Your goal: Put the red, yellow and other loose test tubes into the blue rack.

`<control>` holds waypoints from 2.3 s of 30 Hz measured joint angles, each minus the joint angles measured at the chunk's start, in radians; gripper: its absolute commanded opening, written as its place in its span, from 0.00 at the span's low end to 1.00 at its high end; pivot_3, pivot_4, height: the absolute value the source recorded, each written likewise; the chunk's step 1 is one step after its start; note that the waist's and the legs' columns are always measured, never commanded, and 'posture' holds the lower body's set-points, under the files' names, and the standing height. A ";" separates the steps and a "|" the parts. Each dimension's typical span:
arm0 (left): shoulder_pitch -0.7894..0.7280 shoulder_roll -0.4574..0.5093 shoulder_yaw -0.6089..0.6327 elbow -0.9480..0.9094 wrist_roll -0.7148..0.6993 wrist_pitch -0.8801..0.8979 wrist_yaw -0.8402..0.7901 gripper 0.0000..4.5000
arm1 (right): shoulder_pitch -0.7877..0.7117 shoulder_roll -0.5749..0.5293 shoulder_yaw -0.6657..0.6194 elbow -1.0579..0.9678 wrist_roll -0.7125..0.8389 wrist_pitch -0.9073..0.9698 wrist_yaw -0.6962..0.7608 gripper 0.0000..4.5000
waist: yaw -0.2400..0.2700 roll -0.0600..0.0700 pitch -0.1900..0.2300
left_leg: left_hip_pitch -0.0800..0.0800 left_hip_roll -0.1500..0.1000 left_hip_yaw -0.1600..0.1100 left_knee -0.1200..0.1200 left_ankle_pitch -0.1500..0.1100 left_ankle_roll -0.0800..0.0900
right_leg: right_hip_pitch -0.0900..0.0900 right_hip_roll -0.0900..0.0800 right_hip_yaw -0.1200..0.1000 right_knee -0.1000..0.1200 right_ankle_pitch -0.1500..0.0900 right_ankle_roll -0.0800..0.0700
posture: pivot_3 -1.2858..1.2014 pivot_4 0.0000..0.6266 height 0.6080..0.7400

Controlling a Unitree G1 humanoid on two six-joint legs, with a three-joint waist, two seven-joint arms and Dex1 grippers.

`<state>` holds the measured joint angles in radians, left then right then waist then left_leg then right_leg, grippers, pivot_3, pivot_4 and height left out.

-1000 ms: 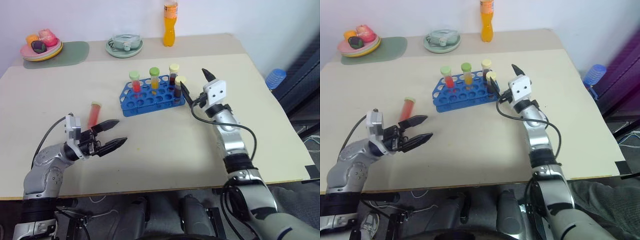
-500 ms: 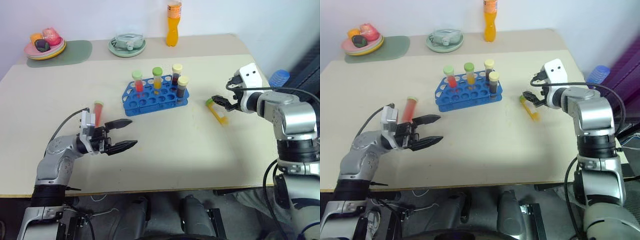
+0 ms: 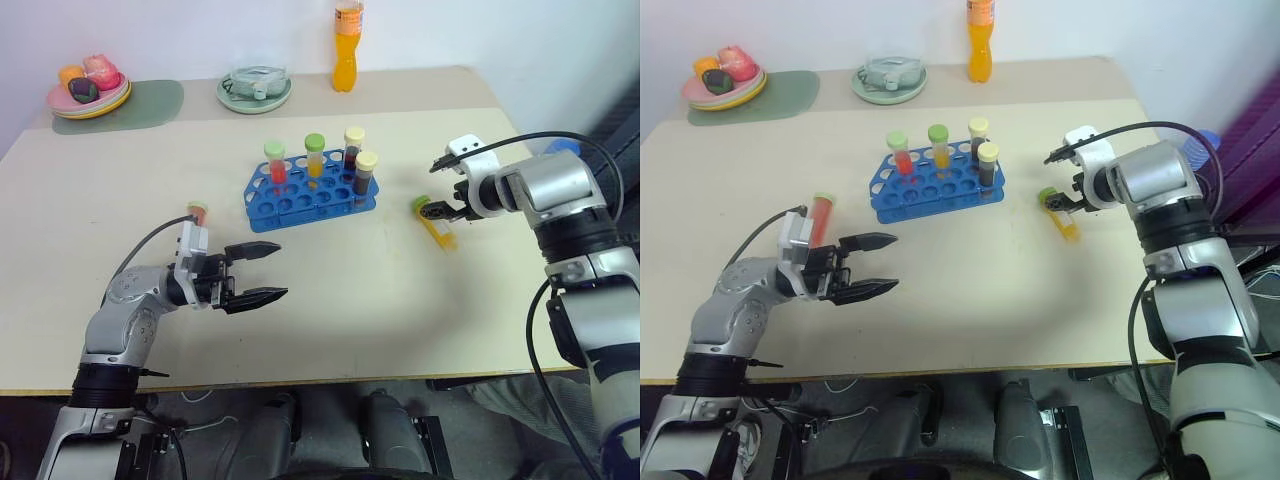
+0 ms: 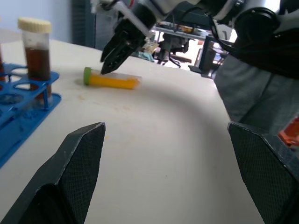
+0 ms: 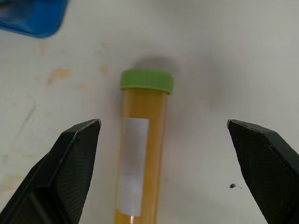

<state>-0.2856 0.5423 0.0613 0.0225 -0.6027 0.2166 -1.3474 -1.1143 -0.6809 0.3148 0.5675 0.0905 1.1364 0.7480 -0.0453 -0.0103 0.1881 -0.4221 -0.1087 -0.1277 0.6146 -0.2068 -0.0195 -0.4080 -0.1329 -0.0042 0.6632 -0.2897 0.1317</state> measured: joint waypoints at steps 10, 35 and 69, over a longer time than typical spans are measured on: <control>0.042 0.006 0.004 -0.065 -0.020 0.041 0.024 0.96 | -0.128 0.089 0.044 0.312 -0.080 -0.092 0.073 0.99 | 0.001 0.000 0.000 | 0.000 0.000 0.000 0.000 0.001 -0.001 | 0.000 0.000 0.000 0.000 0.000 0.000 | 0.52 0.24 1.00; 0.142 0.027 0.028 -0.163 -0.062 0.080 0.074 0.96 | -0.231 0.180 0.084 0.588 -0.243 -0.215 0.204 0.99 | -0.006 0.000 0.000 | 0.000 0.000 0.000 0.000 0.002 -0.003 | -0.001 0.001 0.000 0.001 0.000 0.000 | 0.52 0.24 1.00; 0.049 -0.007 0.058 0.015 -0.049 0.005 0.091 0.96 | 0.488 0.108 -0.148 -0.608 -0.029 -0.473 0.270 0.17 | 0.000 0.000 0.000 | -0.001 0.001 0.000 0.002 0.000 -0.001 | -0.001 0.001 0.000 0.002 0.001 0.000 | 0.52 0.24 1.00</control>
<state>-0.2363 0.5356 0.1195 0.0380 -0.6517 0.2218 -1.2565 -0.6258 -0.5732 0.1671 -0.0409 0.0613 0.6634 1.0177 -0.0455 -0.0103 0.1879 -0.4230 -0.1079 -0.1279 0.6169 -0.2066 -0.0201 -0.4090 -0.1321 -0.0041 0.6649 -0.2891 0.1321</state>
